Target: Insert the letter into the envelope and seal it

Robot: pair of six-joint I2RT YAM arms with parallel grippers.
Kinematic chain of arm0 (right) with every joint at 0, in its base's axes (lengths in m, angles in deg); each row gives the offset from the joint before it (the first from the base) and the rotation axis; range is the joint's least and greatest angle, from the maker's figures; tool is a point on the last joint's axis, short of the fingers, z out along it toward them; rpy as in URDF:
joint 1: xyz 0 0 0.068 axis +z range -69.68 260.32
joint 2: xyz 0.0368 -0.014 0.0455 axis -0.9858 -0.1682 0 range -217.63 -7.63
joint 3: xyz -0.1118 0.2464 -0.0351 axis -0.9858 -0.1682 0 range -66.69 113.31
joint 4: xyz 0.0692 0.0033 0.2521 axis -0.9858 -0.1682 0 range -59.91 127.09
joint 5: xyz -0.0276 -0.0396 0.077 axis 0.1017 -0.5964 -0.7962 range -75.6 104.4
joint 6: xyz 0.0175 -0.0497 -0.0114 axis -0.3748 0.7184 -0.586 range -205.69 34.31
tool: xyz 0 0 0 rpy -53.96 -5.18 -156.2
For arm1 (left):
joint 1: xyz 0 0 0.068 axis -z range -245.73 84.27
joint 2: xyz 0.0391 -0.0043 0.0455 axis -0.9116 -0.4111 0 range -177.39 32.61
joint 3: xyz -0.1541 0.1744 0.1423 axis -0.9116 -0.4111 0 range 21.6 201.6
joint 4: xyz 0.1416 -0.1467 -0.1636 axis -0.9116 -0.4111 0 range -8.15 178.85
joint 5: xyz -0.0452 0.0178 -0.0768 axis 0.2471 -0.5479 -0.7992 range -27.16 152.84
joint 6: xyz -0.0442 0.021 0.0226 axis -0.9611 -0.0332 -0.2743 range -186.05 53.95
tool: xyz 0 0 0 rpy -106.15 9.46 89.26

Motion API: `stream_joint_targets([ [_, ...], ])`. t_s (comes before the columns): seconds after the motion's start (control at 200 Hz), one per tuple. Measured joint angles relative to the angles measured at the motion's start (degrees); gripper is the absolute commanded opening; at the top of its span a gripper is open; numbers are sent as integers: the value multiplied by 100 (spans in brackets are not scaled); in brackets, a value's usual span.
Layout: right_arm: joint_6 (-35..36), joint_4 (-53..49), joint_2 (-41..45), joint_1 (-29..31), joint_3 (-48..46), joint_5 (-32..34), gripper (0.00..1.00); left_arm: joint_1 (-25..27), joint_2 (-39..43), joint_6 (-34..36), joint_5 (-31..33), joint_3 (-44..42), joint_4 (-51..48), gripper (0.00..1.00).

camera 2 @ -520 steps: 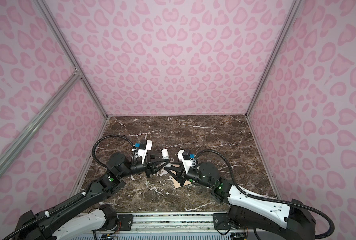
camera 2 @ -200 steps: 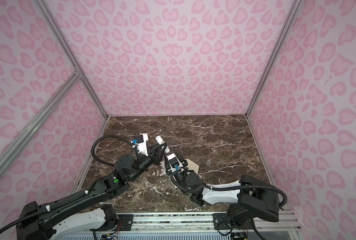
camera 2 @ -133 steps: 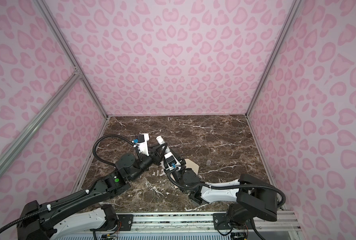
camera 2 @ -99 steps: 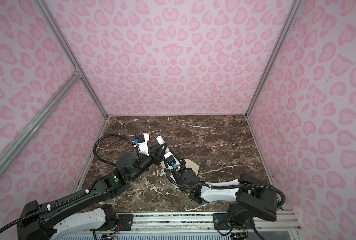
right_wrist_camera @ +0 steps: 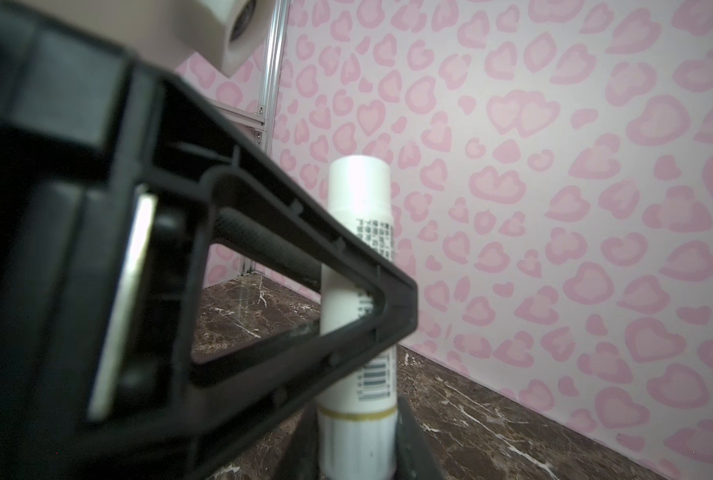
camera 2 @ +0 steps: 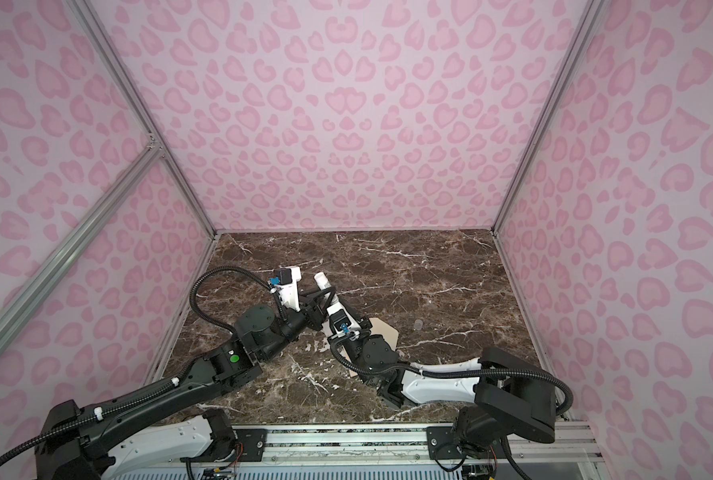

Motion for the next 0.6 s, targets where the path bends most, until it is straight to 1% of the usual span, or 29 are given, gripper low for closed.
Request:
stream_joint_targets([
  [0.255, -109, -315, 192, -24, 2, -55, 19, -4, -55, 15, -81, 63, -44, 4],
  [0.405, -533, -955, 638, -39, -59, -258, 15, -11, -74, 13, -354, -39, 144, 4],
  [0.485, -855, -1598, 1038, -83, -87, -610, 13, -31, 20, 13, -625, -280, 442, 4],
  [0.6, -1423, -2610, 1690, -247, -87, -1475, 11, -131, 205, 116, -1292, -649, 927, 4],
])
